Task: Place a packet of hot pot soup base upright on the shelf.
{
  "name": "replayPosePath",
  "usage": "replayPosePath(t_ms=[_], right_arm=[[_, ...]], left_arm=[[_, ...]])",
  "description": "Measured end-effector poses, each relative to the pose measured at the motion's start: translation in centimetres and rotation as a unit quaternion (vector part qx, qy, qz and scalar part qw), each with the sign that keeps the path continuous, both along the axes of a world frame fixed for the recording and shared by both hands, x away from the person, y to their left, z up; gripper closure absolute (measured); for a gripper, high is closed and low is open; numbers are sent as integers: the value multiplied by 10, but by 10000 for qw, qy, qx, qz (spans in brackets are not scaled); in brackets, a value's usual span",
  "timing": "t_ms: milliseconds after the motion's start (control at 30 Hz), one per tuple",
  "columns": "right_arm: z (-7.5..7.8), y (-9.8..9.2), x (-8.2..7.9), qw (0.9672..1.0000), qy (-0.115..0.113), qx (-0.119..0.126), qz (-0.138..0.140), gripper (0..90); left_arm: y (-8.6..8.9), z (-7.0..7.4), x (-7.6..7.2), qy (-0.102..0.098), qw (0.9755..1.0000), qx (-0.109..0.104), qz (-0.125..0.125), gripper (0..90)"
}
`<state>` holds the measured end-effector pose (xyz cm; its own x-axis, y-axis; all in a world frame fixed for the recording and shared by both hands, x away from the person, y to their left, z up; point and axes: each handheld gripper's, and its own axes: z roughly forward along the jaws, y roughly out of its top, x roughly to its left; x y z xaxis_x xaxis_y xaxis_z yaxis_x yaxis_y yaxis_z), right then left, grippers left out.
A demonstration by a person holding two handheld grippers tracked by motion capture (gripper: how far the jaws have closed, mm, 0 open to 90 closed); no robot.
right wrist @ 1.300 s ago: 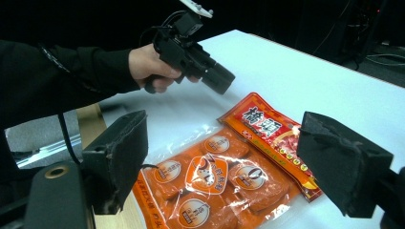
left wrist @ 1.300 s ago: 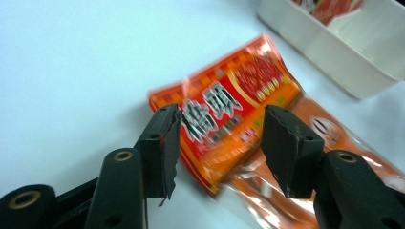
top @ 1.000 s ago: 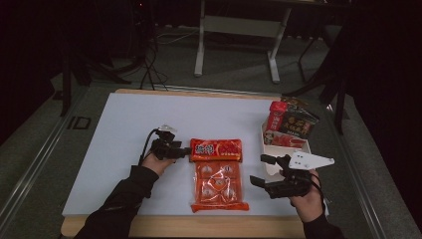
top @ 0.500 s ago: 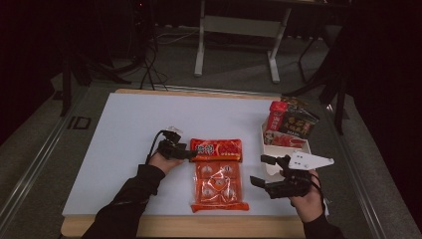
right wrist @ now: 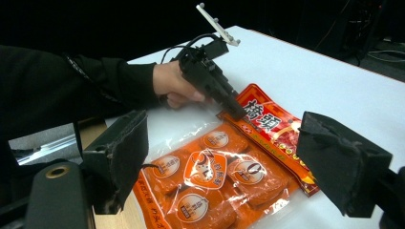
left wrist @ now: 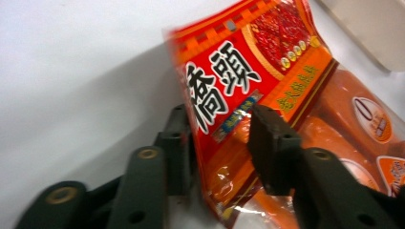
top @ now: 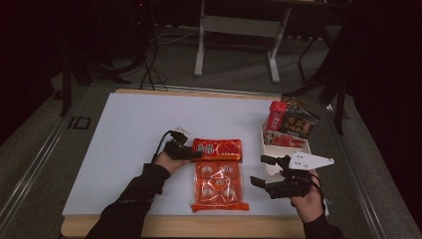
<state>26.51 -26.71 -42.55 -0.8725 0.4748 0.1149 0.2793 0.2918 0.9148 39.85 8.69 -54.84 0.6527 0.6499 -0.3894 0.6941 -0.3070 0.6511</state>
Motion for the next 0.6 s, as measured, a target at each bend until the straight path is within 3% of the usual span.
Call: replayPosePath(t_ms=[200, 333, 433, 467, 600], right_arm=[[-1, 0, 1, 10000, 19, 10, -16, 181], [-1, -1, 2, 10000, 37, 0, -12, 207], [0, -1, 2, 10000, 82, -29, -24, 214], [0, -1, 1, 10000, 77, -41, -37, 214], [0, -3, 2, 10000, 45, -13, -76, 223]], left_arm=[[-8, 1, -1, -14, 10000, 56, 16, 766], [-14, 4, -4, -132, 9996, 252, -43, 879], [-15, 7, -5, -196, 9992, 338, -42, 888], [-16, 9, -7, -301, 9987, 412, -68, 888], [-17, 12, -10, -440, 9983, 386, -16, 891]])
